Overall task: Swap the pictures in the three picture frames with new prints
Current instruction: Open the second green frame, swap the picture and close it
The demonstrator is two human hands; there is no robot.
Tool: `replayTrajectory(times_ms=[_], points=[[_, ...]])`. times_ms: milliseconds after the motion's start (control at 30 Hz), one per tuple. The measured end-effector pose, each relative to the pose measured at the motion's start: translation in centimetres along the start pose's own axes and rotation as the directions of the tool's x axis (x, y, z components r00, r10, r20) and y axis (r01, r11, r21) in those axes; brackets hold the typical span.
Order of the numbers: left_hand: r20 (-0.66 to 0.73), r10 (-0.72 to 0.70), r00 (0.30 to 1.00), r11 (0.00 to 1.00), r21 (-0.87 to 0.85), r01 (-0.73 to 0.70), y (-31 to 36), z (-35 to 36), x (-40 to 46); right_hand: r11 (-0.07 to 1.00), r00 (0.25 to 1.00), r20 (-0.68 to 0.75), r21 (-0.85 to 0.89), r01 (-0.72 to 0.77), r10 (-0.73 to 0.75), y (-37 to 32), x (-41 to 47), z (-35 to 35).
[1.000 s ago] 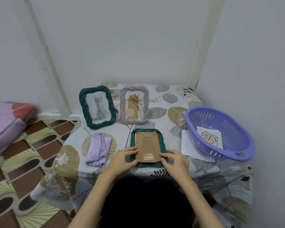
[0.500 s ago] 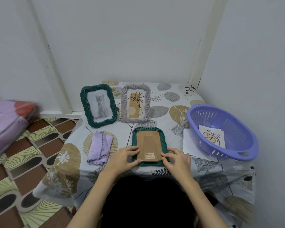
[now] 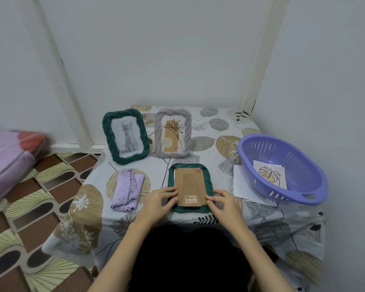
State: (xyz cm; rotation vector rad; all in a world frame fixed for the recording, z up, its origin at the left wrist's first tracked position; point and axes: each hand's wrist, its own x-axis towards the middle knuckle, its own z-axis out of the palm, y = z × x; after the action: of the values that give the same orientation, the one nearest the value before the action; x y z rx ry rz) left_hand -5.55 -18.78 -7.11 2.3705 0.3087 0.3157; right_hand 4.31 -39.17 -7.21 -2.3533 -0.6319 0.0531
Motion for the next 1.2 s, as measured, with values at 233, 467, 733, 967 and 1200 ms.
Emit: replayTrajectory(times_ms=[233, 467, 733, 967, 1200], points=[[0.036, -0.048, 0.998, 0.995, -0.083, 0.051, 0.3, -0.3, 0.0, 1.0, 0.997, 0.079, 0.003, 0.0, 0.0, 0.3, 0.8, -1.0], [-0.022, -0.008, 1.0, 0.999, -0.032, 0.007, 0.1, 0.1, 0.0, 0.993, 1.0, -0.024, -0.115, -0.007, 0.005, -0.4, 0.0, -0.3], [-0.07, -0.016, 0.997, 0.998, -0.063, 0.012, 0.0, 0.4, -0.2, 0.994, 0.997, -0.073, -0.108, -0.021, 0.013, -0.5, -0.2, 0.3], [-0.037, -0.122, 0.992, 0.992, 0.03, 0.123, 0.7, 0.9, 0.3, 0.997, 0.999, 0.035, -0.074, 0.023, -0.021, -0.5, 0.1, -0.2], [-0.043, -0.364, 0.93, 0.877, -0.353, 0.327, 3.2, 1.6, 2.5, 1.0, 0.994, 0.112, 0.016, 0.004, -0.006, -1.0, -0.5, 0.2]])
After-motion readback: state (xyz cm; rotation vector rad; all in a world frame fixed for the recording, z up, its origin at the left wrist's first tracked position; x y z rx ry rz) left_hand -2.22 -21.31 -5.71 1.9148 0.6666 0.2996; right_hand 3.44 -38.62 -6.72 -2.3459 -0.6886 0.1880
